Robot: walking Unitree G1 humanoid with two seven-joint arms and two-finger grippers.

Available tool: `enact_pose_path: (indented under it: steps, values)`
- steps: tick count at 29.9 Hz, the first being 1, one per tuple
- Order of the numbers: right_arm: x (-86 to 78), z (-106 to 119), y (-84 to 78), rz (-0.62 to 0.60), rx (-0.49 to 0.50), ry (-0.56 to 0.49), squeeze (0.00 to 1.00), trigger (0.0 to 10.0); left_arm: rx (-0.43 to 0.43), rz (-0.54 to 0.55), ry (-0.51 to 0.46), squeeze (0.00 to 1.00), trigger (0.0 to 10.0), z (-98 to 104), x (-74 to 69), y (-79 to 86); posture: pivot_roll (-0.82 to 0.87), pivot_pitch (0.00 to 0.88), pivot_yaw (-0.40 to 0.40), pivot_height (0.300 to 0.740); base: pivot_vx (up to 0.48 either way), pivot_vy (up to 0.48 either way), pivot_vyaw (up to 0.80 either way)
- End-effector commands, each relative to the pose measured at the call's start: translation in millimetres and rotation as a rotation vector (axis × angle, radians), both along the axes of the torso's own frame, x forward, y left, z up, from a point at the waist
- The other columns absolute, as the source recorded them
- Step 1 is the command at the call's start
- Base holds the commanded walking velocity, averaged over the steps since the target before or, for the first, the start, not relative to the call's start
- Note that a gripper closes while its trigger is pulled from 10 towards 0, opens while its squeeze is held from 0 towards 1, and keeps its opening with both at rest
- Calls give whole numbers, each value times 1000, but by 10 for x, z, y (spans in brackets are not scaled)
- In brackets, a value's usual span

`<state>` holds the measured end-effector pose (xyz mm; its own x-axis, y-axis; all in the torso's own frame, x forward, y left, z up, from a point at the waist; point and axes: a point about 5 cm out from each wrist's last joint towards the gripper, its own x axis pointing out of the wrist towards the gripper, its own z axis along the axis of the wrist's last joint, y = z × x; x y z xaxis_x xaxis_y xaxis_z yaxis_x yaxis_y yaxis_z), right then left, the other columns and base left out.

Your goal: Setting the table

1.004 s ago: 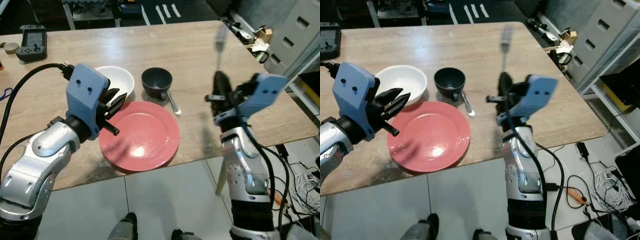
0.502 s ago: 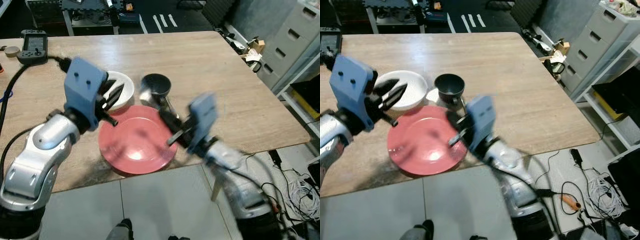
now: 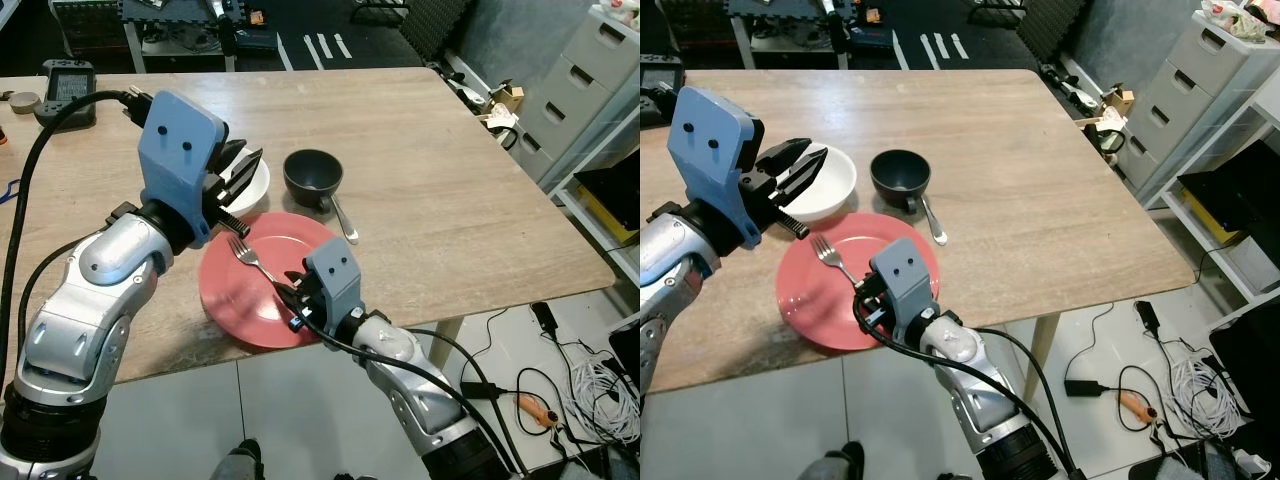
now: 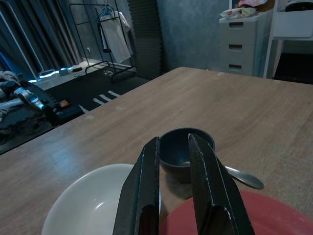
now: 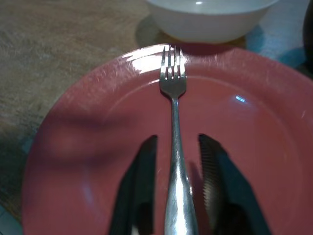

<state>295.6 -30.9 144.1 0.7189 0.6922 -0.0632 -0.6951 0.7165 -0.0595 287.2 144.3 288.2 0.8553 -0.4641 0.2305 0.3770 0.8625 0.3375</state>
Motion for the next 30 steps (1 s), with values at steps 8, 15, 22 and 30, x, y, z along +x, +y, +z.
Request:
enact_pose_path:
  steps: [8,15,22,30]
  values:
    - [9,56,81,8,33,10,0,10000,5,-13,0,0,10000,-22,-9,-51,150,119,-11,740,0,0,0]
    - [60,92,311,-22,-51,46,0,10000,8,-6,10,0,10000,-38,-22,-43,158,135,-18,740,0,0,0]
    - [71,144,467,9,-129,31,0,10000,6,4,13,0,10000,-47,-31,-40,164,144,-34,740,0,0,0]
    - [116,-63,452,-33,-199,147,0,10000,-3,21,13,0,10000,-54,-42,-27,158,155,-59,740,0,0,0]
